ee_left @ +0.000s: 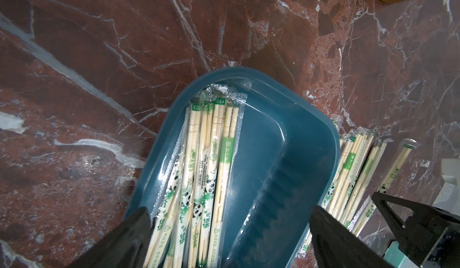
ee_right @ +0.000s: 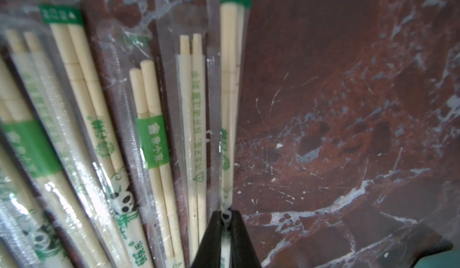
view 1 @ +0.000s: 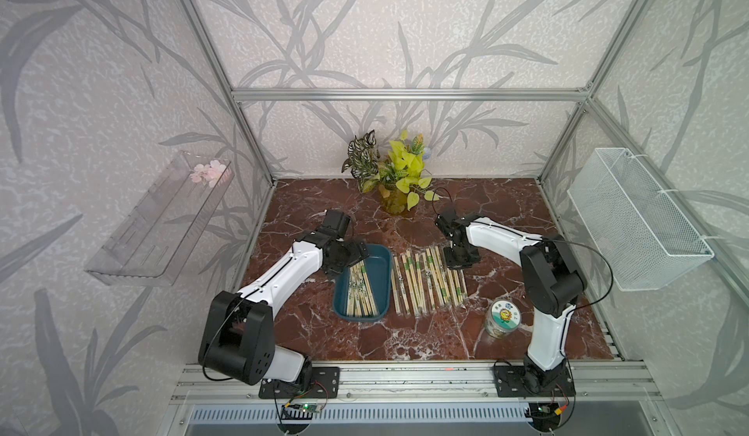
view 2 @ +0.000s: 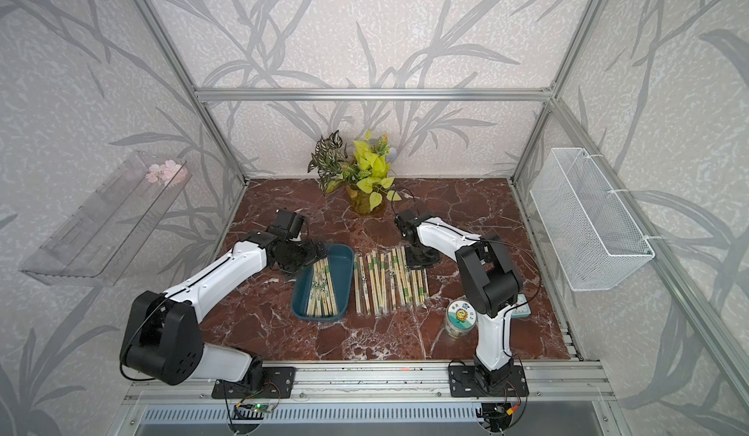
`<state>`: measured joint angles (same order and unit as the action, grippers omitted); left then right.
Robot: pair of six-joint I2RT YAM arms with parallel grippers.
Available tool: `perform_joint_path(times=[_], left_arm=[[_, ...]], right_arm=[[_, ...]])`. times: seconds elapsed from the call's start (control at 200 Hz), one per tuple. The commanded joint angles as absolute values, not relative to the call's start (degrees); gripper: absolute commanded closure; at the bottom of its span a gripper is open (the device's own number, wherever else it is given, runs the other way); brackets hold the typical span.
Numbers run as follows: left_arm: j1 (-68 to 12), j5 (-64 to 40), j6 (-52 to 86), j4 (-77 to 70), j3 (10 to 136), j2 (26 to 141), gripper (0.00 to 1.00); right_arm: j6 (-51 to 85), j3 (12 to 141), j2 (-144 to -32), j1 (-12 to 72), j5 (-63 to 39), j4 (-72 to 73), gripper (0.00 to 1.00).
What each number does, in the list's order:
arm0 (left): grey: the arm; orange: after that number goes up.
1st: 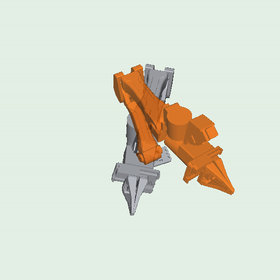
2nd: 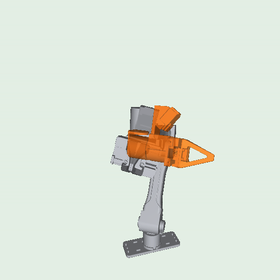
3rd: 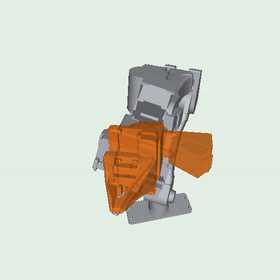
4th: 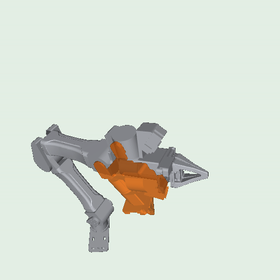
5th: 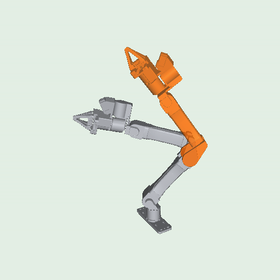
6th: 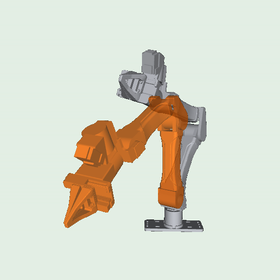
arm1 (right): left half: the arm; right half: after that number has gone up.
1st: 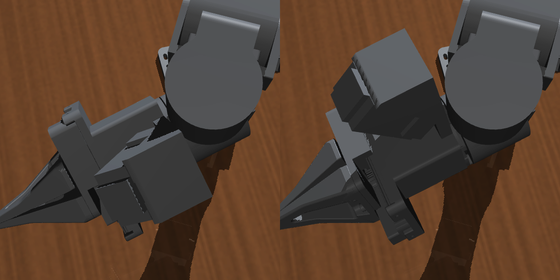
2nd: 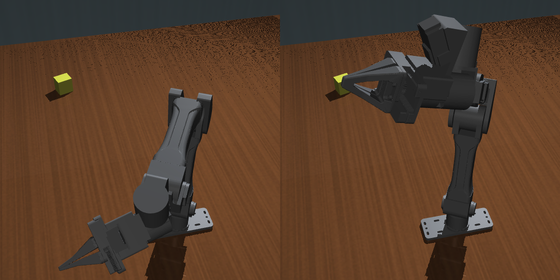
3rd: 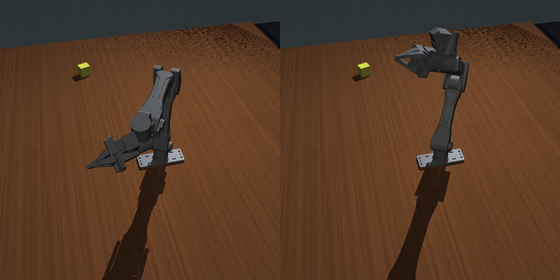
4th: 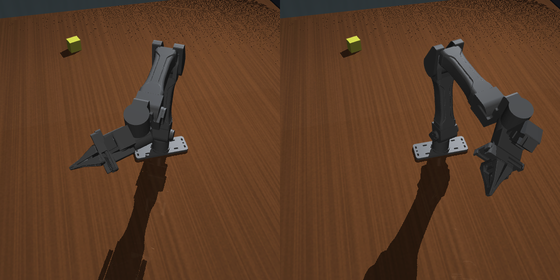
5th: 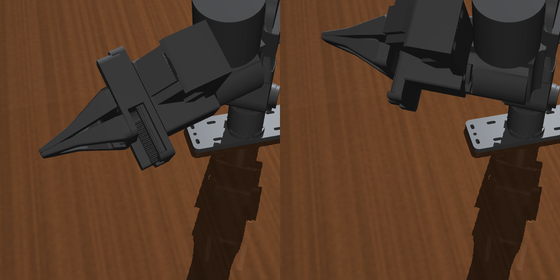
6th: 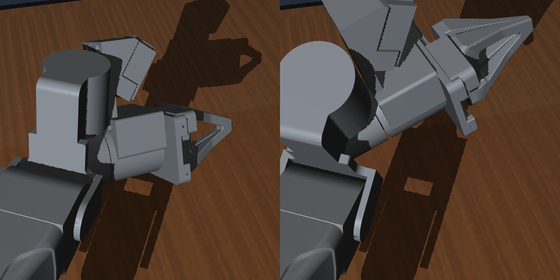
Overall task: Take the paired disposable chopsticks out of the storage box
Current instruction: Place the paired disposable chopsticks at the center of the board, then pick up the paired disposable chopsticks from the storage box.
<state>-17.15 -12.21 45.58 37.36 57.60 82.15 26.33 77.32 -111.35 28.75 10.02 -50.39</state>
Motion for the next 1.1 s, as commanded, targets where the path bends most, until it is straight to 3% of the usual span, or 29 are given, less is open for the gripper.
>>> perform_joint_path(times=[0.0, 0.125, 0.54, 0.835, 1.095], left_arm=[[-17.14, -11.93, 44.73, 39.06, 59.74, 80.27, 0.00], [-17.14, -11.62, 44.83, 39.51, 60.04, 79.21, 0.00], [-16.54, -7.99, 43.52, 41.22, 59.12, 75.70, 0.00], [-12.18, -6.01, 42.19, 44.57, 56.68, 71.66, 0.00], [-5.23, -9.02, 40.84, 45.62, 54.15, 69.39, 0.00]], right_arm=[[27.38, 77.06, -111.48, 28.47, 10.28, -51.51, 0.78], [27.68, 76.64, -109.85, 28.45, 10.13, -51.61, 0.70], [30.41, 78.61, -99.01, 30.45, 2.64, -51.55, 0.67], [34.99, 82.53, -95.89, 40.42, -3.84, -47.73, 0.66], [36.18, 88.16, -100.64, 49.34, -7.35, -44.68, 0.64]])
